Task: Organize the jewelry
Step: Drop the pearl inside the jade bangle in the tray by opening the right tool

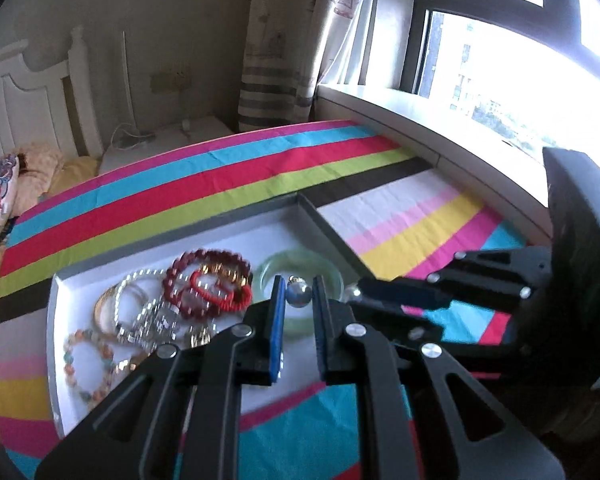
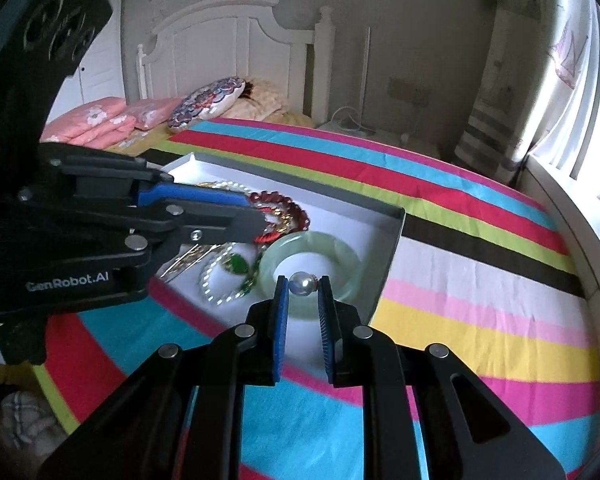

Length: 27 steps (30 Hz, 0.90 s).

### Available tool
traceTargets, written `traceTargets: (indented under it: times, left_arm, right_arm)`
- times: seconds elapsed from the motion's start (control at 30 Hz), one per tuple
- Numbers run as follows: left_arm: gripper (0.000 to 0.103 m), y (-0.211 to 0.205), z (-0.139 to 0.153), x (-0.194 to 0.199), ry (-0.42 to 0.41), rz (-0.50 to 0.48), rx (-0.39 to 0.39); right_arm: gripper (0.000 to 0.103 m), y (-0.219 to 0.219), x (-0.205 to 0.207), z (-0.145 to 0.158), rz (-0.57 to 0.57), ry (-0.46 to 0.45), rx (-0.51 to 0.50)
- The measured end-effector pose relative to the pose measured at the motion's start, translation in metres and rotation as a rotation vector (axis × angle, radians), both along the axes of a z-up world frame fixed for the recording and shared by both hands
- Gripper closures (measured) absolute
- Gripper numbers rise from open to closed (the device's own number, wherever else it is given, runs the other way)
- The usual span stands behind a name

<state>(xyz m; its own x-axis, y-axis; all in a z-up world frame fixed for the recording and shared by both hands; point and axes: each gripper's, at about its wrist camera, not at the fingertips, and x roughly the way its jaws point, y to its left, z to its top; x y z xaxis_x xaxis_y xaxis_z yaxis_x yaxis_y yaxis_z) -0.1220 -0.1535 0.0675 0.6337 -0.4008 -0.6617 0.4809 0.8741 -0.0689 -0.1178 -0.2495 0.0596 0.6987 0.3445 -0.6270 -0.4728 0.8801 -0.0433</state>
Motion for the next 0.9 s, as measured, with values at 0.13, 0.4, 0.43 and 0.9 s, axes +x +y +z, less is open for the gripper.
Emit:
traceTargets:
  times: [0.13, 0.4, 0.43, 0.9]
  left_arm:
    - [0.090, -0.008, -0.001, 0.020, 0.028, -0.005, 0.003]
    - [0.090, -0.013, -0.019, 0.045, 0.093, 0.016, -0.013]
    - [0.089, -0.013, -0.020, 0.046, 0.094, 0.018, -0.016]
    - [0.002, 0.026, -0.006, -0.001, -0.104, 0.191, 0.027]
  right_arm:
    - [0.087, 0.005, 0.015, -0.004, 0.003, 0.020, -0.006]
    - [0.087, 0.011, 0.032, -0.014, -0.001, 0.066, -0.010]
    - [0.087, 0.011, 0.033, -0.015, -0.005, 0.071, -0.004]
    - [0.029, 0.008, 0.017, -0.007, -0.071, 0.044, 0.022]
